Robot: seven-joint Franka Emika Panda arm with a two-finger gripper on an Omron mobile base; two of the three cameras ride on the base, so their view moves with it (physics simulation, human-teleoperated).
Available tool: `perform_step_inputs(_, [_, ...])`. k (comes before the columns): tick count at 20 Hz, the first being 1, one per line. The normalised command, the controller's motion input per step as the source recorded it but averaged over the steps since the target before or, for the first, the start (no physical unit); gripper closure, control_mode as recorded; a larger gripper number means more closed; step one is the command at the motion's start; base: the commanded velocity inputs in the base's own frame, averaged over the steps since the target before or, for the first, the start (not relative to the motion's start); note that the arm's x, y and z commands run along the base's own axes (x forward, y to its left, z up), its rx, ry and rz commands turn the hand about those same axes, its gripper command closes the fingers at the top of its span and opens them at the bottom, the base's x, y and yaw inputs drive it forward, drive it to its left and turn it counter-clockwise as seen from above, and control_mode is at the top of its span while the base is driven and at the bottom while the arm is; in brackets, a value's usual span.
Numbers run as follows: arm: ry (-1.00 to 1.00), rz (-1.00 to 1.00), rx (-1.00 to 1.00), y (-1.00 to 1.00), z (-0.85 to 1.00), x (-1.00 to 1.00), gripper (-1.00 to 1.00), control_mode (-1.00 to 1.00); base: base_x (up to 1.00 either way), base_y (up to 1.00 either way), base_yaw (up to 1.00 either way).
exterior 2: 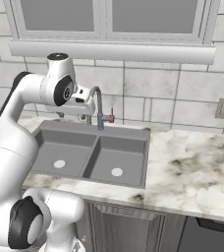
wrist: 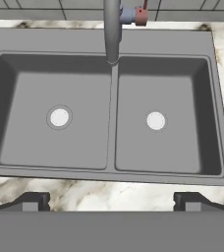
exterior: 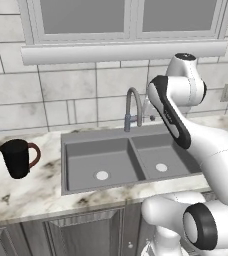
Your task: Turn on the sink faucet and place the jug under the water for a few seconds to fill it up.
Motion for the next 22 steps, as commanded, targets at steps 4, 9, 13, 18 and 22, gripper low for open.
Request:
perform_step_inputs(4, [0.0,0.0,0.0,0.0,0.0,0.0,-1.0,1.0,0.0,-0.11,0.0])
perform_step_inputs(9, [0.0,0.0,0.0,0.0,0.0,0.0,-1.0,1.0,0.0,-0.01,0.0])
perform_step_inputs(13, [0.0,0.0,0.0,0.0,0.0,0.0,-1.0,1.0,0.0,0.0,0.0])
perform_step_inputs(18, [0.0,0.0,0.0,0.0,0.0,0.0,-1.0,1.0,0.01,0.0,0.0])
perform_step_inputs(22, [0.0,0.0,0.0,0.0,0.0,0.0,-1.0,1.0,0.05,0.0,0.0])
